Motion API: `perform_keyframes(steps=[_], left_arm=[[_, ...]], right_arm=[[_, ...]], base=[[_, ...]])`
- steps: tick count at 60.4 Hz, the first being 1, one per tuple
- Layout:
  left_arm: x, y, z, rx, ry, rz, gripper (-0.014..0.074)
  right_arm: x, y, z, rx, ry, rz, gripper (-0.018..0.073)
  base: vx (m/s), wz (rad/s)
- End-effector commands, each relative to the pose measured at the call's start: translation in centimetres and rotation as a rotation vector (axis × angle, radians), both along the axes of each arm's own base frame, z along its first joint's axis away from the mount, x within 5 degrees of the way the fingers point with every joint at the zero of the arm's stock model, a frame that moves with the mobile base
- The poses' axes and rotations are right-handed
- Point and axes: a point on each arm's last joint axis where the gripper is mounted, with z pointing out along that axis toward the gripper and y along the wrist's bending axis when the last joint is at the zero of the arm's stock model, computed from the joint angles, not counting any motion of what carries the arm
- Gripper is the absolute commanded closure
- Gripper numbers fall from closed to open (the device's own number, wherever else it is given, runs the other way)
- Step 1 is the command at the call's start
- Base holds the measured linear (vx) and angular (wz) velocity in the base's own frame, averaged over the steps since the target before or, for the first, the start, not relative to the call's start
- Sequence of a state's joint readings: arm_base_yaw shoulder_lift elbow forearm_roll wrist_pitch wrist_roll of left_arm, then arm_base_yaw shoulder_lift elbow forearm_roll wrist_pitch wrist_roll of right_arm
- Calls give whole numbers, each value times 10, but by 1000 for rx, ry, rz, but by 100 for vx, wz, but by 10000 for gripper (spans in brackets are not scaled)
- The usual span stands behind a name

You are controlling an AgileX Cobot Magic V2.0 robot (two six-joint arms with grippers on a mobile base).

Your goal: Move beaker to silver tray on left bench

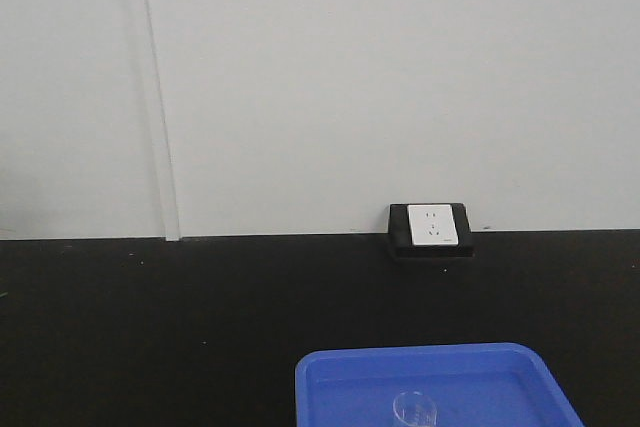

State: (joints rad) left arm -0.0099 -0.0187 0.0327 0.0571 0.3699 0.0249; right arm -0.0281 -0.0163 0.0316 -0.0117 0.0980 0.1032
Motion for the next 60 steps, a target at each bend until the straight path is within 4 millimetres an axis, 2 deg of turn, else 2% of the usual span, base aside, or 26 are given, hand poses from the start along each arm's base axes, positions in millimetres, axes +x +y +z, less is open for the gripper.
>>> perform_keyframes(steps=[1, 60], left_arm=[[2, -1, 0, -5, -63, -9, 595], [2, -1, 0, -5, -63, -9, 595]], right_arm=[[0, 0, 6, -14, -88, -1, 571], [-1, 0, 7, -14, -93, -1, 571]], base=[[0, 0], [0, 0]])
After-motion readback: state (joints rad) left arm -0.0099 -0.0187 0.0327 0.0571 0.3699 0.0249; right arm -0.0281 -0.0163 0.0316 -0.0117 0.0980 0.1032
